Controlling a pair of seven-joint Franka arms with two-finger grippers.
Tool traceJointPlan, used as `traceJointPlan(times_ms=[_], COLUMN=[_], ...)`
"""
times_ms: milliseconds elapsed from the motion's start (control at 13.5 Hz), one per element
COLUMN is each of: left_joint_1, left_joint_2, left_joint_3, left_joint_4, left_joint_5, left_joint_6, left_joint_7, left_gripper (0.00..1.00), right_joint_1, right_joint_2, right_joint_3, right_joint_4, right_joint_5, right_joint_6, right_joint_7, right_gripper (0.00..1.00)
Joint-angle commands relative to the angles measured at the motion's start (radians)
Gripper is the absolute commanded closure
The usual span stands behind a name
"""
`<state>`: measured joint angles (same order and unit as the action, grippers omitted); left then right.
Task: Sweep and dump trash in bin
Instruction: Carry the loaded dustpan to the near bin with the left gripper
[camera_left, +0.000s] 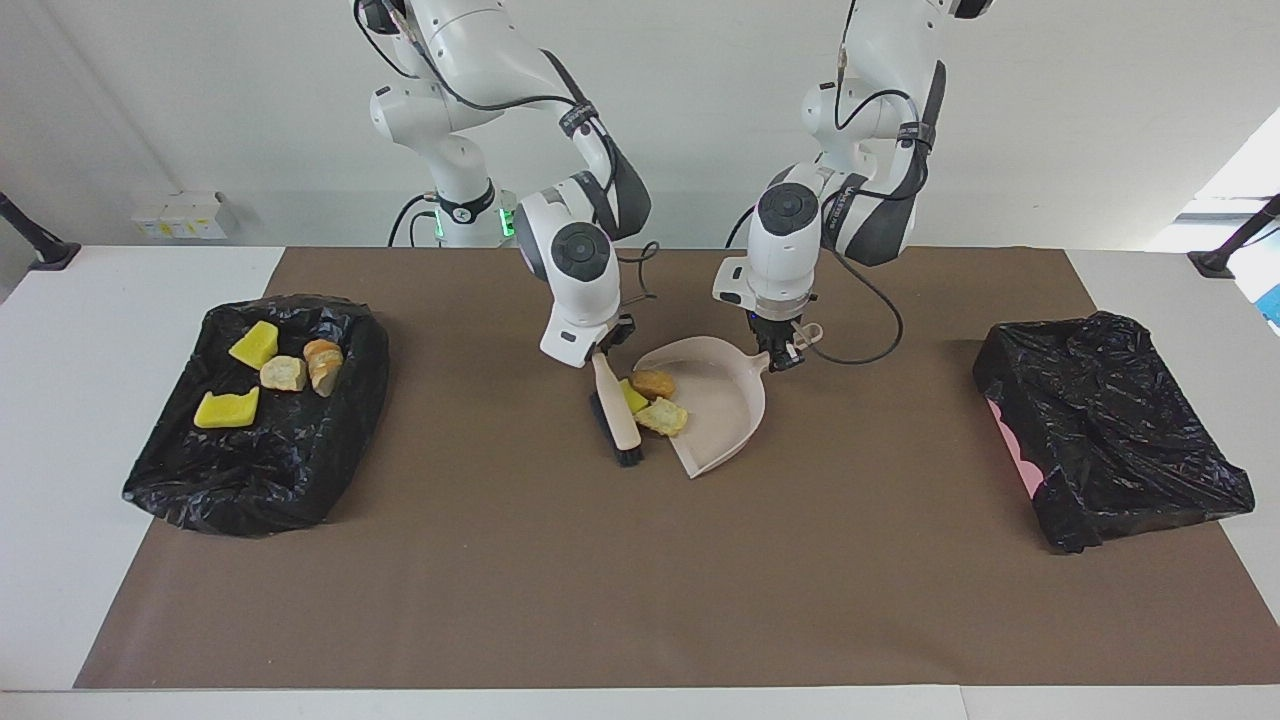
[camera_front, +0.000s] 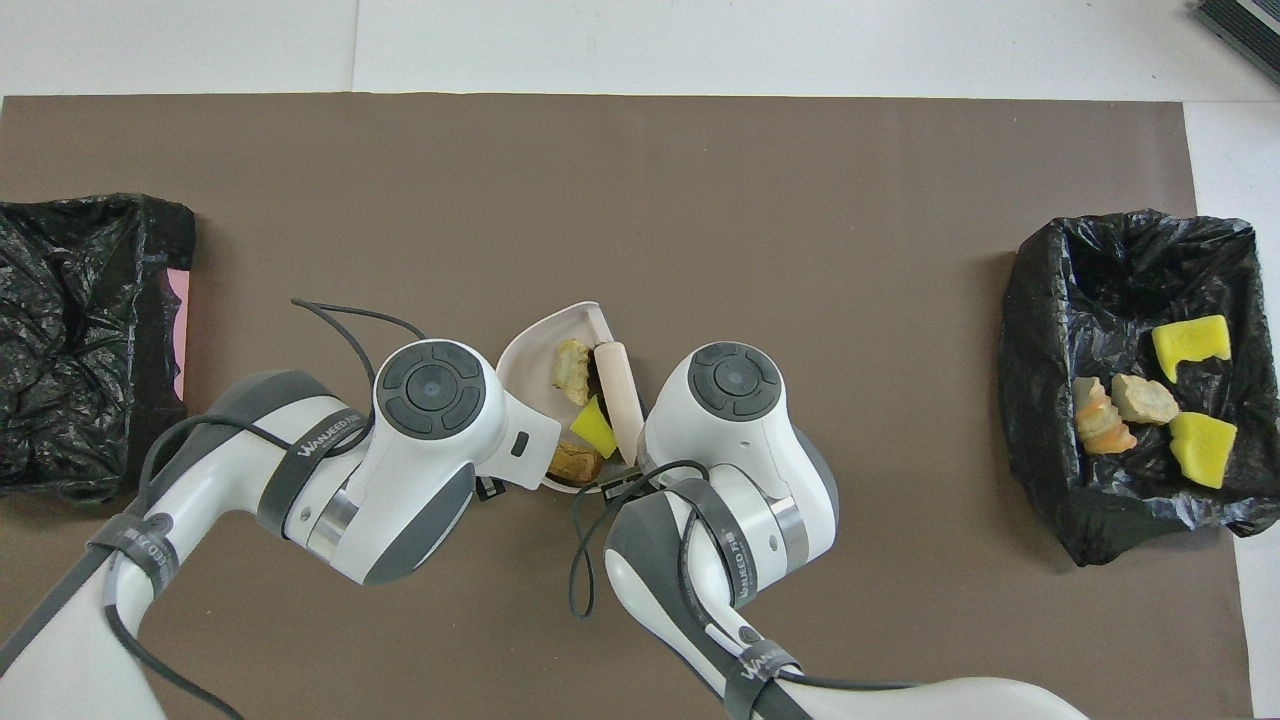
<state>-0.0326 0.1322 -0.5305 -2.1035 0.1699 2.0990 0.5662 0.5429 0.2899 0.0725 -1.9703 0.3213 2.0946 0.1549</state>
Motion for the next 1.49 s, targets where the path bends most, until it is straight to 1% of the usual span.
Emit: traceJointPlan(times_ms=[0,223,371,446,668,817,891,1040,1263,1411], left_joint_1=[0.013,0.019,0.017,0.017,0.017,0.017,0.017,0.016,0.016,0.016], left_joint_2=[-0.040,-0.031,-0.028,-0.032,-0.081,-0.135,-0.167,-0.212,-0.264,-0.275], left_joint_3=[0.003,0.021,0.035,0.062,0.141,0.205,0.249,0.332,0.487,0.607], left_joint_4=[-0.043,-0.027,-0.007,-0.003,0.002,0.003,0.003,0.003,0.005,0.020], left_joint_5=[-0.021,-0.056,-0.056,-0.056,-0.056,-0.056,-0.056,-0.056,-0.056,-0.056], left_joint_6=[0.019,0.018,0.007,0.003,-0.010,-0.043,-0.071,-0.105,-0.138,-0.151], left_joint_7=[0.032,0.138,0.178,0.213,0.342,0.421,0.469,0.556,0.665,0.739], left_gripper=[1.00,1.00,1.00,1.00,1.00,1.00,1.00,1.00,1.00,1.00], right_joint_1=[-0.037,-0.113,-0.156,-0.165,-0.173,-0.155,-0.120,-0.043,0.032,0.101], right_joint_2=[0.023,0.012,0.006,0.006,0.005,-0.001,-0.003,-0.018,-0.031,-0.022], right_joint_3=[-0.002,-0.005,-0.005,-0.007,-0.007,0.001,0.004,0.004,0.007,0.009], right_joint_4=[-0.004,0.007,0.010,0.017,0.060,0.083,0.093,0.094,0.093,0.091], right_joint_5=[0.032,0.013,-0.051,-0.082,-0.162,-0.191,-0.194,-0.206,-0.191,-0.180], right_joint_6=[0.004,-0.057,-0.090,-0.105,-0.192,-0.246,-0.263,-0.266,-0.261,-0.242], right_joint_7=[0.002,0.000,0.000,0.000,0.029,0.078,0.148,0.237,0.325,0.444], right_gripper=[1.00,1.00,1.00,1.00,1.00,1.00,1.00,1.00,1.00,1.00])
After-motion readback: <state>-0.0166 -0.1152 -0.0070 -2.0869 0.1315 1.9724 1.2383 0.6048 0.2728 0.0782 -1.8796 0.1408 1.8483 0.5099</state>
